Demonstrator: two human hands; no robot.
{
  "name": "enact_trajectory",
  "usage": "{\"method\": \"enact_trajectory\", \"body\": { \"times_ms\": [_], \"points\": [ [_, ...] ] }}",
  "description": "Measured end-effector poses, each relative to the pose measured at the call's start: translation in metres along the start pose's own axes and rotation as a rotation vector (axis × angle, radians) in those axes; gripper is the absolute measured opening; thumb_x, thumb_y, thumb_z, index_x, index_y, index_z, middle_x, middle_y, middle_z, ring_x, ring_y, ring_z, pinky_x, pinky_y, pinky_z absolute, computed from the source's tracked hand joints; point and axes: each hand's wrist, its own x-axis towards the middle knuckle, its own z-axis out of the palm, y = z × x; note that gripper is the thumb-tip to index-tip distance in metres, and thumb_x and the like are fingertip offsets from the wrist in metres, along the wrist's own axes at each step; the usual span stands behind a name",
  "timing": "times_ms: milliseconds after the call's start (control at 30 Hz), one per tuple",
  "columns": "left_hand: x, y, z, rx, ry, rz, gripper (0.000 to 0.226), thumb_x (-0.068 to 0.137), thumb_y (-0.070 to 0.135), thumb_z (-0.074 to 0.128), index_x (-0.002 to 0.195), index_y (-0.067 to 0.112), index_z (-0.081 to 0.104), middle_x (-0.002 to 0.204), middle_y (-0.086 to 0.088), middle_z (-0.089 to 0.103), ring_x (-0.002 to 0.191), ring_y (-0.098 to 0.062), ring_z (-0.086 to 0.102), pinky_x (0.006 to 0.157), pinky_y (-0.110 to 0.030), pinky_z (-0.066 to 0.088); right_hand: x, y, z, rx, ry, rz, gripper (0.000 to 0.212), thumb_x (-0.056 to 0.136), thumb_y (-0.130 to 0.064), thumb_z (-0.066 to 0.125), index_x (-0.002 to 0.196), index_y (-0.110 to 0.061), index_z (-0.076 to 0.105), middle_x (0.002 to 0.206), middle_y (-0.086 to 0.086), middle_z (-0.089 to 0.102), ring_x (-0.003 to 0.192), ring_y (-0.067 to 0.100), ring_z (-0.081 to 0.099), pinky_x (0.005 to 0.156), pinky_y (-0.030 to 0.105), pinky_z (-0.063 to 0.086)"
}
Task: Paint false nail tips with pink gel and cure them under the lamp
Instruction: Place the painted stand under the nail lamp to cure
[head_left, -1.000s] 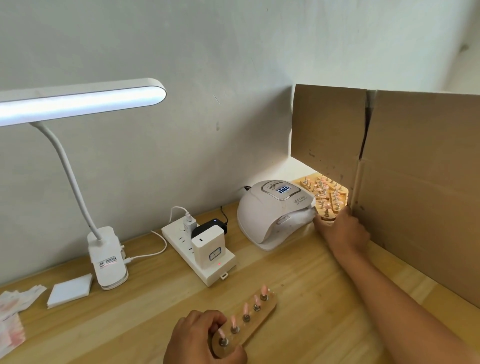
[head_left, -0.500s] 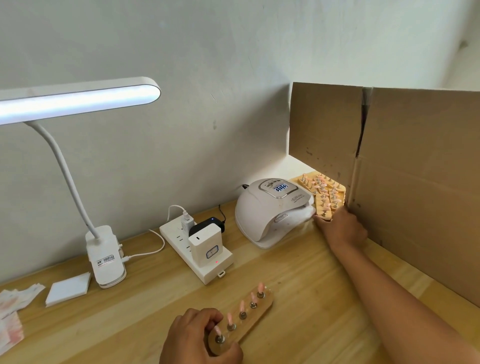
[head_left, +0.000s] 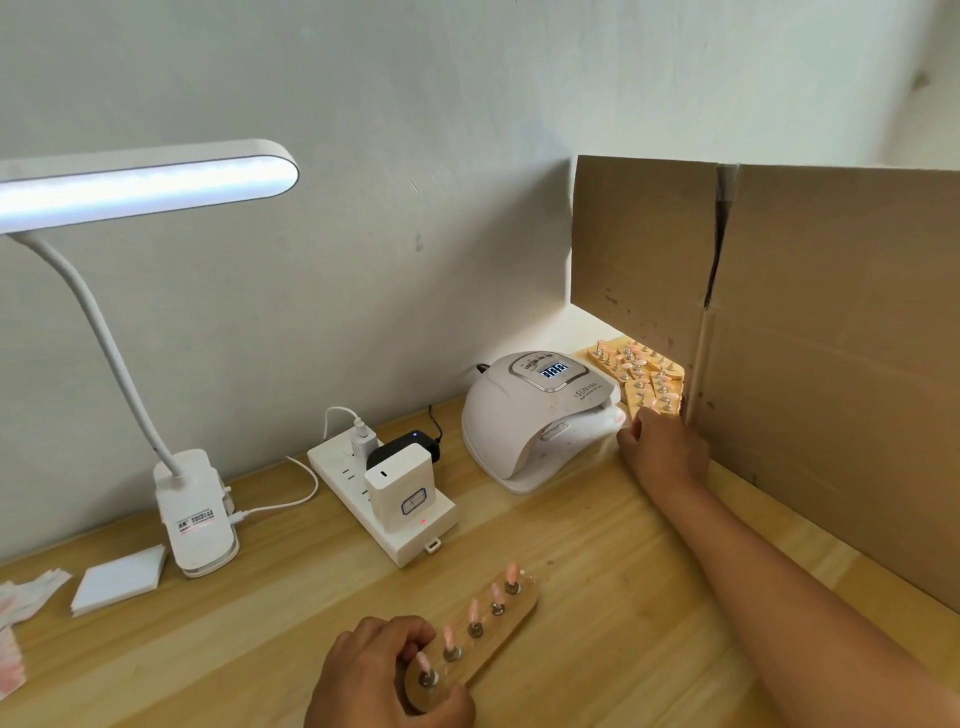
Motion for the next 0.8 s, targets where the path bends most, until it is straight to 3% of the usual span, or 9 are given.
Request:
{"method": "enact_trajectory", "body": {
  "times_ms": [167, 367, 467, 567, 633, 700, 800],
  "points": [
    [0.000, 0.001, 0.001, -0.034, 0.058, 0.000, 0.053, 0.036, 0.064, 0.050, 0.085, 0.048, 0.060, 0.089, 0.015, 0.056, 0.094, -0.002, 0.050, 0.075, -0.002, 0.033, 0.008, -0.002, 0.001, -0.066, -0.081, 0.078, 0.027, 0.103, -0.034, 0.040, 0.110, -0.012, 0.056, 0.105, 0.012, 0.068, 0.096, 0.031, 0.065, 0.069, 0.032, 0.040],
    [0.003, 0.004, -0.005, 0.023, 0.008, -0.034, 0.063, 0.028, 0.071, 0.034, 0.087, 0.053, 0.048, 0.093, 0.018, 0.049, 0.098, 0.001, 0.047, 0.077, 0.001, 0.029, 0.027, -0.015, 0.004, -0.131, -0.185, 0.197, 0.029, 0.104, -0.035, 0.038, 0.100, -0.014, 0.058, 0.113, 0.013, 0.068, 0.100, 0.030, 0.065, 0.067, 0.031, 0.036],
    [0.003, 0.008, -0.010, 0.054, -0.034, -0.040, 0.065, 0.027, 0.072, 0.029, 0.089, 0.054, 0.044, 0.095, 0.020, 0.046, 0.098, 0.005, 0.043, 0.077, 0.003, 0.027, 0.041, -0.021, -0.002, -0.145, -0.296, 0.351, 0.033, 0.102, -0.031, 0.042, 0.114, -0.011, 0.065, 0.116, 0.010, 0.067, 0.104, 0.026, 0.065, 0.070, 0.031, 0.042],
    [0.004, 0.011, -0.012, 0.087, -0.063, -0.031, 0.067, 0.028, 0.071, 0.024, 0.090, 0.054, 0.041, 0.096, 0.022, 0.043, 0.097, 0.003, 0.042, 0.078, 0.004, 0.026, 0.052, -0.021, -0.009, -0.140, -0.379, 0.387, 0.032, 0.097, -0.029, 0.048, 0.120, -0.013, 0.064, 0.120, 0.007, 0.066, 0.109, 0.023, 0.065, 0.077, 0.028, 0.050],
    [0.001, 0.010, -0.011, 0.080, -0.081, -0.004, 0.063, 0.032, 0.073, 0.034, 0.091, 0.053, 0.042, 0.095, 0.022, 0.043, 0.096, 0.002, 0.042, 0.079, 0.002, 0.027, 0.053, -0.023, -0.011, -0.103, -0.408, 0.382, 0.034, 0.096, -0.028, 0.048, 0.121, -0.013, 0.065, 0.118, 0.006, 0.068, 0.107, 0.023, 0.067, 0.085, 0.029, 0.055],
    [-0.003, 0.007, -0.008, 0.067, -0.062, 0.018, 0.046, 0.054, 0.065, 0.064, 0.095, 0.051, 0.051, 0.096, 0.021, 0.047, 0.097, 0.004, 0.043, 0.079, 0.000, 0.030, 0.046, -0.027, -0.015, -0.085, -0.407, 0.370, 0.035, 0.098, -0.027, 0.046, 0.126, -0.012, 0.061, 0.119, 0.008, 0.067, 0.107, 0.025, 0.066, 0.084, 0.029, 0.053],
    [-0.011, 0.003, -0.003, 0.046, 0.004, 0.017, 0.031, 0.072, 0.046, 0.073, 0.098, 0.049, 0.056, 0.096, 0.019, 0.051, 0.097, 0.004, 0.043, 0.075, -0.003, 0.033, 0.016, -0.028, -0.026, -0.044, -0.322, 0.249, 0.048, 0.103, -0.032, 0.041, 0.144, -0.007, 0.041, 0.117, 0.012, 0.066, 0.105, 0.030, 0.064, 0.080, 0.033, 0.047]
  ]
}}
